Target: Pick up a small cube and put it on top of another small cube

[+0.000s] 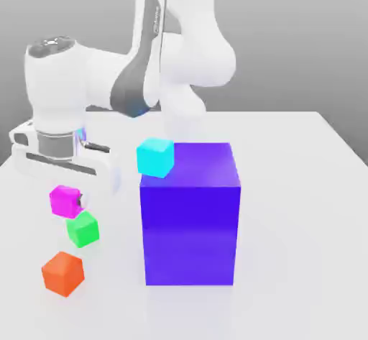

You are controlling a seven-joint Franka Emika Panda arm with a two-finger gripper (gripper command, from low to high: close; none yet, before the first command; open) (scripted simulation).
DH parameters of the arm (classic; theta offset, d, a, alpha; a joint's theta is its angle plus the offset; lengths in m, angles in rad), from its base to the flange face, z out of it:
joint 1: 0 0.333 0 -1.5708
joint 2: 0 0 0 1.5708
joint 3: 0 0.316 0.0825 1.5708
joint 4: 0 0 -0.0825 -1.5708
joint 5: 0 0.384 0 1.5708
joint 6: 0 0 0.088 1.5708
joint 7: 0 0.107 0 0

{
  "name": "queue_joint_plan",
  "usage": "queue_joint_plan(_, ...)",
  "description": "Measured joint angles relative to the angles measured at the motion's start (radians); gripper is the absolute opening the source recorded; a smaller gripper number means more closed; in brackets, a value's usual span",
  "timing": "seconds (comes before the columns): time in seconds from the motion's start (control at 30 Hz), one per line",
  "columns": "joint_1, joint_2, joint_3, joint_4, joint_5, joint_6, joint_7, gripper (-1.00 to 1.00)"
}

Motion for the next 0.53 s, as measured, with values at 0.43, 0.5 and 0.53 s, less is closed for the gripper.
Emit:
queue_joint_plan(0.43,0.120,0.159,-0.115,-0.060,0.295,0.205,-0.345,-1.00)
queue_joint_plan(0.5,0.120,0.197,-0.120,-0.061,0.280,0.252,-0.335,-1.00)
queue_joint_plan(0.53,0.122,0.215,-0.128,-0.062,0.248,0.277,-0.313,-1.00)
